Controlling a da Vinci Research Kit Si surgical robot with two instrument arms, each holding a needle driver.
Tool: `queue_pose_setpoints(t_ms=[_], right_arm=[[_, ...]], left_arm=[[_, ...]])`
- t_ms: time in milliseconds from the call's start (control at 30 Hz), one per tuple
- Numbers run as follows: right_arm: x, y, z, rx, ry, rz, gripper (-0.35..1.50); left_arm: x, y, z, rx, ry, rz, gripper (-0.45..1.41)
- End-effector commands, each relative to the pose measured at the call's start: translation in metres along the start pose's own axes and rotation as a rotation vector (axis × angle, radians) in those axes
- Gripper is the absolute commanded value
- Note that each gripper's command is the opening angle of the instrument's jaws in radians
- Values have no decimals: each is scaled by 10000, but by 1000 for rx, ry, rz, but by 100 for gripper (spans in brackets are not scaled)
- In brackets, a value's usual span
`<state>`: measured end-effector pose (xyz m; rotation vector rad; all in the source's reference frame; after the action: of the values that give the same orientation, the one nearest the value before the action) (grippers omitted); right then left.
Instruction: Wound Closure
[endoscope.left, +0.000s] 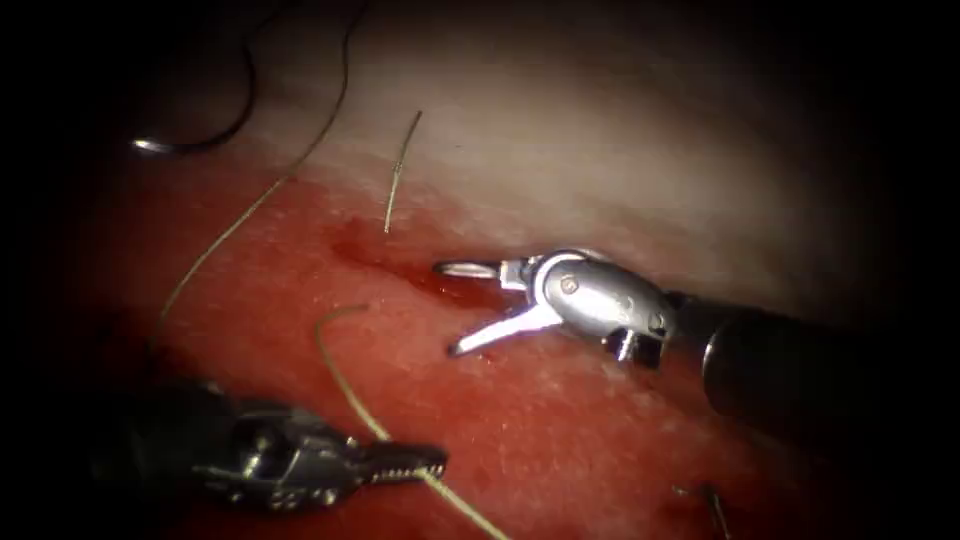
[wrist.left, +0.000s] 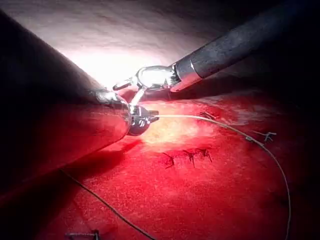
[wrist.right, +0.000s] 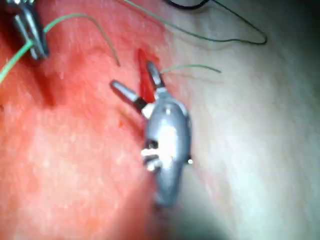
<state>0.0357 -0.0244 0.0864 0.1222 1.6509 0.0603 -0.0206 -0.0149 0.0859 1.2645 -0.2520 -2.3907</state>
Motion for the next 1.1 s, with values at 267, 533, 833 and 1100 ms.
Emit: queue_pose_setpoints(t_ms=[267,533,833,1100], right_arm=[[-1,-11,44,81,-5,-85,123],[-1,-20,64,103,-2,-114,130],[4,-28,72,122,3,-104,128],[19,-22,78,101,18,-66,128]], left_arm=[[-5,-1,-2,-10,-9,36,-45],[-8,-1,-1,-22,-11,36,-45],[-20,-2,1,-22,-14,37,-45],[-23,-2,2,-23,-2,37,-45]])
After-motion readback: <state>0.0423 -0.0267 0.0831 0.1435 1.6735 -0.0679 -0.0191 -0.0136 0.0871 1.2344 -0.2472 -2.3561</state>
